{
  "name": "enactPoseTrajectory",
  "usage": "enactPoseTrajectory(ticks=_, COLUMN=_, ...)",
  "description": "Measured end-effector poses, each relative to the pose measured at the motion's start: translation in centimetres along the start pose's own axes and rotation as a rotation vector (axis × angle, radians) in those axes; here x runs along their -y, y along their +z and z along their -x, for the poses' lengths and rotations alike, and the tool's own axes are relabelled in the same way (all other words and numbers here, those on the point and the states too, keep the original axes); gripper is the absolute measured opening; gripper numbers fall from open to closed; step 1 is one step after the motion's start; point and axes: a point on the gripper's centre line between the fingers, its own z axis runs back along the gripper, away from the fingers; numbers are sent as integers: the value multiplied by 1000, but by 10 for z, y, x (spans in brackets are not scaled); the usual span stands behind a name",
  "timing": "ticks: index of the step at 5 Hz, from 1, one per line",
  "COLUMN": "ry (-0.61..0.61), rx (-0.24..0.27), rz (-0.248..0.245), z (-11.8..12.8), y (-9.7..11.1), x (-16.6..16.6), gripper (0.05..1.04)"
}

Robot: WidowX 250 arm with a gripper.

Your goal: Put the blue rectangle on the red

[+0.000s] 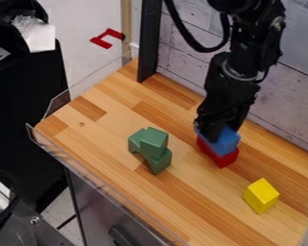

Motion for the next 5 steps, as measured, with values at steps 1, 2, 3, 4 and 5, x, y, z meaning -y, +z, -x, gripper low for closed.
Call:
enactPoseTrajectory(ticks=1, ry=5, rx=-5, rz=6, z=1, y=-3, x=2, gripper=558)
enactPoseTrajectory(ticks=2, ry=11, rx=-9, rz=14, z=1, y=-3, x=4, gripper=558)
enactPoseTrajectory(ticks=3, ry=15, rx=-13, rz=22, z=0, y=-2, x=6, gripper=623)
enactPoseTrajectory(ticks=4, ry=46, rx=-40, rz=44, z=0, y=-2, x=9, gripper=892)
enactPoseTrajectory(ticks=5, ry=64, rx=-54, rz=60, z=0, y=-5, x=9, gripper=1003)
